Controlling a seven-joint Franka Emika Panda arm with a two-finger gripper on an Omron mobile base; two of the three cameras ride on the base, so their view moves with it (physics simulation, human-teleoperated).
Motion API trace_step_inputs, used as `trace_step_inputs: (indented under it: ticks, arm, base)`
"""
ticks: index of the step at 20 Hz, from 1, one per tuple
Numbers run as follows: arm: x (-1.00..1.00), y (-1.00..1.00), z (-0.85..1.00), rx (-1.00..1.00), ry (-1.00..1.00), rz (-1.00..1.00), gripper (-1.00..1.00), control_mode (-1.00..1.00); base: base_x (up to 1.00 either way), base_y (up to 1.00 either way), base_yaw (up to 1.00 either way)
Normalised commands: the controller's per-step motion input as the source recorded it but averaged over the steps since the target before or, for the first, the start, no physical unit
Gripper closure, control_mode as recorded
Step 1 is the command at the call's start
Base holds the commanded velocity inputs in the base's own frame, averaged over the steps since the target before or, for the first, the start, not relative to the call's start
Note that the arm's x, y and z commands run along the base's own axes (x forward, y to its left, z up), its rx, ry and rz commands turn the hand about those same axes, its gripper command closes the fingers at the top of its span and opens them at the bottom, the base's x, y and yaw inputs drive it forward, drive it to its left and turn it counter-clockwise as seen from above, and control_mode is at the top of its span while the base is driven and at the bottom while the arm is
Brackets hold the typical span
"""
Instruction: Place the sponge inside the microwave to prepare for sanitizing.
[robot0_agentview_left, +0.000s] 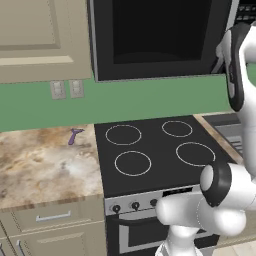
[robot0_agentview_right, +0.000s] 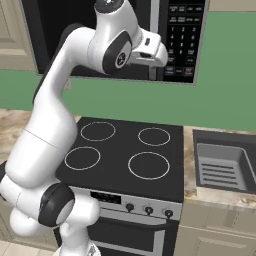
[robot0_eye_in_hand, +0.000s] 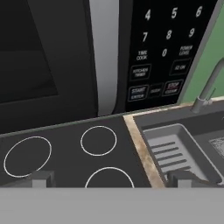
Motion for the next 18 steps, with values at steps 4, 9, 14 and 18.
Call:
trace_step_inputs:
  ticks: [4,9,14,18]
  arm:
    - [0.08,0.0,0.01,0.0,-0.04,0.0,-1.0,-1.0]
    - [0.23,0.0,0.0,0.0,-0.01,0.0,-1.0,-1.0]
    - [0.29,0.0,0.0,0.0,0.0,0.0,-1.0,-1.0]
    - [0.31,-0.1,0.0,0.0,0.0,0.0,-1.0,-1.0]
  base:
    - [0.0,0.0,0.0]
    - [0.0,0.0,0.0]
    - [0.0,0.0,0.0]
    - [0.0,0.0,0.0]
